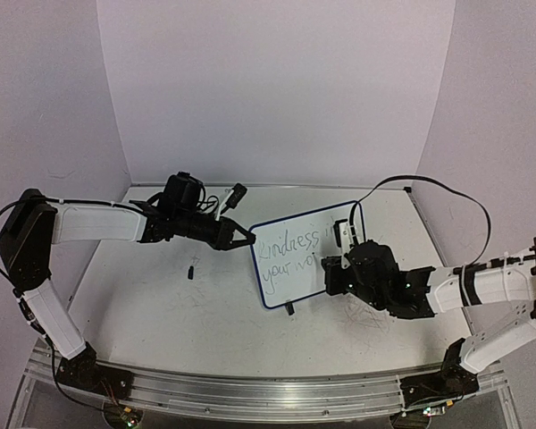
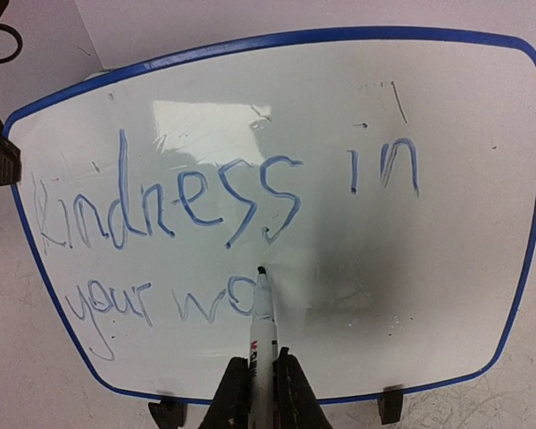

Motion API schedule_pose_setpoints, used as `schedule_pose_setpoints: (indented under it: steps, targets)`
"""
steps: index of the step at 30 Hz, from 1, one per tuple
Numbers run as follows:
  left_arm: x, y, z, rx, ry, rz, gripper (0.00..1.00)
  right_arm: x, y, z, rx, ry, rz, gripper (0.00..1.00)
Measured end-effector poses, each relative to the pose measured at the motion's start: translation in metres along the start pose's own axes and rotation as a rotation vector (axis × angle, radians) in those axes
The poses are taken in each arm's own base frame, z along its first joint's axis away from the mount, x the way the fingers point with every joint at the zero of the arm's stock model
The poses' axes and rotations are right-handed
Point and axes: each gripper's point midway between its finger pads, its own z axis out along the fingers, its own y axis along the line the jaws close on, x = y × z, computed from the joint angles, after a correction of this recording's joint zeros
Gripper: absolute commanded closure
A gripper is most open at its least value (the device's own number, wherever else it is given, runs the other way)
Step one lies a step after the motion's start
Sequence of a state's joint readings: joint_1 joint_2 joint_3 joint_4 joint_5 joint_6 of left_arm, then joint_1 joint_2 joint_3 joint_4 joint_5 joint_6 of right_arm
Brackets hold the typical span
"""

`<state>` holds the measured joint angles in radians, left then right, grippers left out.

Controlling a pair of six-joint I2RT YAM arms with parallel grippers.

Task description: Write a sentence on the whiteboard

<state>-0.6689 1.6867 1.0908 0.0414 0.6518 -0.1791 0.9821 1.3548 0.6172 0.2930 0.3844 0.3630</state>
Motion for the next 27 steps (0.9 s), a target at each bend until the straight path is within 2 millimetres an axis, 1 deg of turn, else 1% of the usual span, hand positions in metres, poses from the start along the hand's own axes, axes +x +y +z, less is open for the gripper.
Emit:
schedule_pose_setpoints:
  steps: [17,24,27]
  targets:
    - [0.0,0.0,0.0,0.0,0.0,0.0,1.0,0.01,-0.002,0.003,0.013,0.029,0.043,1.0]
    - [0.0,0.0,0.0,0.0,0.0,0.0,1.0,0.025,-0.003,0.001,0.011,0.064,0.056,1.0]
    - [0.0,0.0,0.0,0.0,0.0,0.0,1.0,0.029,-0.002,0.001,0.009,0.073,0.059,1.0]
